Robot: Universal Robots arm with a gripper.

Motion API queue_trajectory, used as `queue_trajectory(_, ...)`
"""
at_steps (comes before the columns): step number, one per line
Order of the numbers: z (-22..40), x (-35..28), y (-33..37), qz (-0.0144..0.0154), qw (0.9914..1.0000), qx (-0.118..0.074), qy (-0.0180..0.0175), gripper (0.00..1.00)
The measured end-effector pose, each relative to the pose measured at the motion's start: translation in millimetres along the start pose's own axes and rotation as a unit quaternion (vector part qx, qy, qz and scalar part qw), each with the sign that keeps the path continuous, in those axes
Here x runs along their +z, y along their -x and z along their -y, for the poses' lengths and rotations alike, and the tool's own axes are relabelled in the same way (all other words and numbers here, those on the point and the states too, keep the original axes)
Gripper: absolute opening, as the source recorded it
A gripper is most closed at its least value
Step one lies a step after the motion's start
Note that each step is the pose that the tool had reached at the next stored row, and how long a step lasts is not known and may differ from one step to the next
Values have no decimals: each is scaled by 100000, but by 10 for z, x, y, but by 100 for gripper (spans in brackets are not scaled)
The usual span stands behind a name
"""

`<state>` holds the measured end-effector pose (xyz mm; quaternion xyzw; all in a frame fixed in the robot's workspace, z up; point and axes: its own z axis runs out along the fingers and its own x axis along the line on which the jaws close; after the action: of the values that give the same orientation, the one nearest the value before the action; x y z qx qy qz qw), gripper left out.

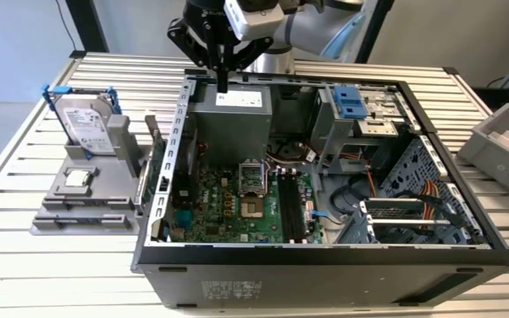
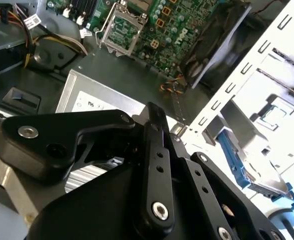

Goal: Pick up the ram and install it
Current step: 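Reach for the ram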

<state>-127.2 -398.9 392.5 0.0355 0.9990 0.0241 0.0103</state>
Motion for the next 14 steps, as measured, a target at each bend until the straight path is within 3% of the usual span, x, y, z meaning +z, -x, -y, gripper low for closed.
queue_trajectory(14, 12, -4, -136, -5, 100000, -3, -6, 0)
